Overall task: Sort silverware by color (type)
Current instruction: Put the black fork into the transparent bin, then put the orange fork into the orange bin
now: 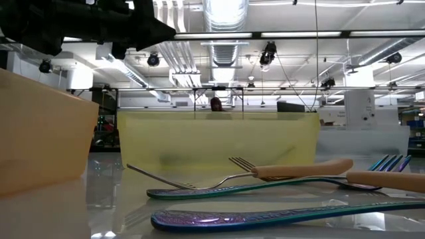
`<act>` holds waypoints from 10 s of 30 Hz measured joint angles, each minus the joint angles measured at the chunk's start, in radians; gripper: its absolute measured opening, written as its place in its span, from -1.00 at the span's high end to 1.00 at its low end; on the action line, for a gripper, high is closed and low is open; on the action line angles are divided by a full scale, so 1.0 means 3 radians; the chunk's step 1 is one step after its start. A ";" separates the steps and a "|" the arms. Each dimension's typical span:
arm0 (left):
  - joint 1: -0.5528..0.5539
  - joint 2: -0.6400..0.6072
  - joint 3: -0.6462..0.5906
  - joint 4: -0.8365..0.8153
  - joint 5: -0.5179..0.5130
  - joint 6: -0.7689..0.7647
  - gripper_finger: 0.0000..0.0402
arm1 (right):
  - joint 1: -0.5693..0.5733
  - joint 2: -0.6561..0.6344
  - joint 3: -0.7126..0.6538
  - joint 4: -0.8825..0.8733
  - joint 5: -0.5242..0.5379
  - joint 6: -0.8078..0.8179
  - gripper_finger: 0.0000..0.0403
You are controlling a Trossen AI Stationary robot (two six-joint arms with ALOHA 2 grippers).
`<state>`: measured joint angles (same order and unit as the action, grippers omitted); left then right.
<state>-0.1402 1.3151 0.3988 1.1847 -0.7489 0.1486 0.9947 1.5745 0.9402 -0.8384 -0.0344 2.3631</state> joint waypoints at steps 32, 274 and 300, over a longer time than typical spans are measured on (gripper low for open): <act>0.0000 0.0000 -0.0003 -0.0008 -0.0001 0.0001 0.61 | 0.0003 -0.0345 0.0084 0.0006 0.0330 -0.0717 0.95; -0.1999 0.0522 0.2748 -0.7312 0.2740 -0.5647 0.61 | -0.4589 -0.1644 -0.0529 0.0146 0.0898 -0.7650 0.50; -0.1002 0.0403 0.2723 -0.7472 0.1572 -0.2920 0.49 | -0.4592 -0.1644 -0.0528 0.0466 0.0820 -0.7514 0.46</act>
<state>-0.4408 1.4360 1.2158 -1.0568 -0.2774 -0.7275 -0.3828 1.0813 0.7818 -0.6985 0.2118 0.1088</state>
